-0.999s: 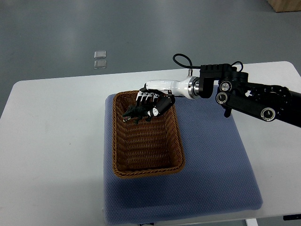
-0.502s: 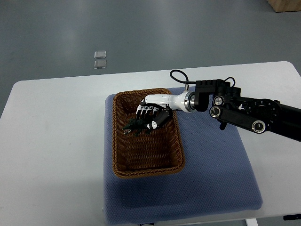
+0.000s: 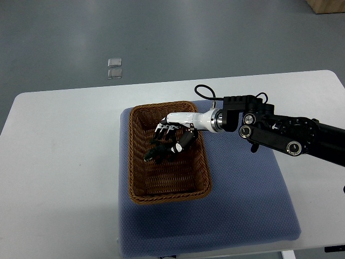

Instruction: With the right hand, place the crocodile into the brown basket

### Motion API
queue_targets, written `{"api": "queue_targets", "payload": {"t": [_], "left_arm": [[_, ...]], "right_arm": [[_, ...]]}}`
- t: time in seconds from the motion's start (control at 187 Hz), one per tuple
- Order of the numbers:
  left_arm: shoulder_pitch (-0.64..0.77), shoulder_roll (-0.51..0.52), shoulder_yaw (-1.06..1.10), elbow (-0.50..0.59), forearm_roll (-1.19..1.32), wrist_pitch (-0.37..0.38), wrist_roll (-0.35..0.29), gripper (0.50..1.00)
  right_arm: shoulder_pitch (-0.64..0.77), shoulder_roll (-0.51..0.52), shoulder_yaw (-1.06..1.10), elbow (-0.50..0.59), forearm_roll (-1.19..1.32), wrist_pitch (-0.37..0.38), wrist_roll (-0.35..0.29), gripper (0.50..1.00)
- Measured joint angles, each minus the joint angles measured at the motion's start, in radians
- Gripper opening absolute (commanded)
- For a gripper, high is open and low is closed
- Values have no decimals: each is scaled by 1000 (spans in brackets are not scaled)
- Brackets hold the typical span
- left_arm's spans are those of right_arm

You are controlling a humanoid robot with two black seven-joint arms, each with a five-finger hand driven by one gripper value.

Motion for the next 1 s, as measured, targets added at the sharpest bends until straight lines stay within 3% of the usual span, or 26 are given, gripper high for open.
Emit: {"api": "queue_targets", "payload": {"t": [0.15, 0.363, 0.641, 0.684, 0.876, 0.999], "left_arm": [[0, 0, 0, 0, 0, 0, 0, 1000], [0, 0, -1, 1, 0, 0, 0, 1000], [0, 0, -1, 2, 0, 0, 0, 1000], [0, 0, -1, 1, 0, 0, 0, 1000], [0, 0, 0, -2, 0, 0, 0, 1000], [0, 0, 0, -2, 0, 0, 0, 1000]], "right_arm": [[0, -2, 3, 0, 1, 3, 0, 858], [9, -23, 50, 0, 17, 3, 1, 858], [-34, -70, 327, -4, 51, 5, 21, 868], [-60, -70, 382, -7, 83, 5, 28, 893], [-176, -55, 628, -38, 349, 0, 47, 901], [-243, -30, 743, -81, 579, -6, 106, 915]]}}
